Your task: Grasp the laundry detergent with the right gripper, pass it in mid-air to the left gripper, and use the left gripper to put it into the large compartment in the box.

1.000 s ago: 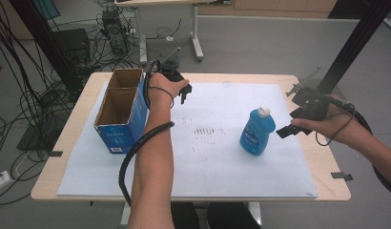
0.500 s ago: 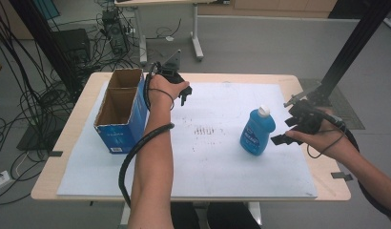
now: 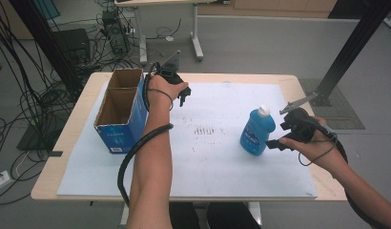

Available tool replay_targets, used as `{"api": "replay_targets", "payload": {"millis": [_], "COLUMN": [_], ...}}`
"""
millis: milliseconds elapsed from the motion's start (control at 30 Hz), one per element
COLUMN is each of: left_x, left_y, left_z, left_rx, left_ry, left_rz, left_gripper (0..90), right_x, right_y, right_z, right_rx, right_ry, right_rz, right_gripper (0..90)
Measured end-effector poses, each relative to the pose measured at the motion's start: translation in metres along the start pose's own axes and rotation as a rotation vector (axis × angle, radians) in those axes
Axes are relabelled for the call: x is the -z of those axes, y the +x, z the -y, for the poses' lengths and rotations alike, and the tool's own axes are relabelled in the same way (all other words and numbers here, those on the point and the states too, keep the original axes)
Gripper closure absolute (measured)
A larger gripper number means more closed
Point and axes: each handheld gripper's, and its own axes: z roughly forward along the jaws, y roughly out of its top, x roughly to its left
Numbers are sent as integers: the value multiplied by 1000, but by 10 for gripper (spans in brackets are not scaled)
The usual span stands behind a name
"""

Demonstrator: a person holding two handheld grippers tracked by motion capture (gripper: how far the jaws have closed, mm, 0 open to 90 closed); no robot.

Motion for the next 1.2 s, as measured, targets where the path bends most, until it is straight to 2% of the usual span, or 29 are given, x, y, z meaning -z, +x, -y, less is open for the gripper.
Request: {"api": "replay_targets", "payload": {"millis": [67, 100, 167, 200, 367, 800, 1200], "left_x": [-1, -1, -2, -2, -1, -4, -6], "left_y": [0, 0, 0, 0, 0, 6, 5], "left_z": [0, 0, 0, 0, 1, 2, 2], "left_rx": [4, 0, -1, -3, -1, 0, 1], "left_ry": [-1, 0, 1, 2, 0, 5, 9], "left_rz": [2, 0, 0, 0, -1, -2, -4], "left_gripper": [61, 61, 61, 61, 61, 60, 59], "right_x": [-3, -5, -9, -10, -20, -37, -48], "right_y": [-2, 0, -2, 0, 3, 6, 6], "right_z": [2, 4, 5, 7, 10, 13, 12], "right_rx": [14, -11, 2, -14, -24, -40, -46], "right_ry": [-13, -19, -29, -24, -56, -93, -141], "right_rz": [1, 4, 5, 6, 16, 26, 39], "right_gripper": [47, 47, 47, 47, 47, 43, 39]}}
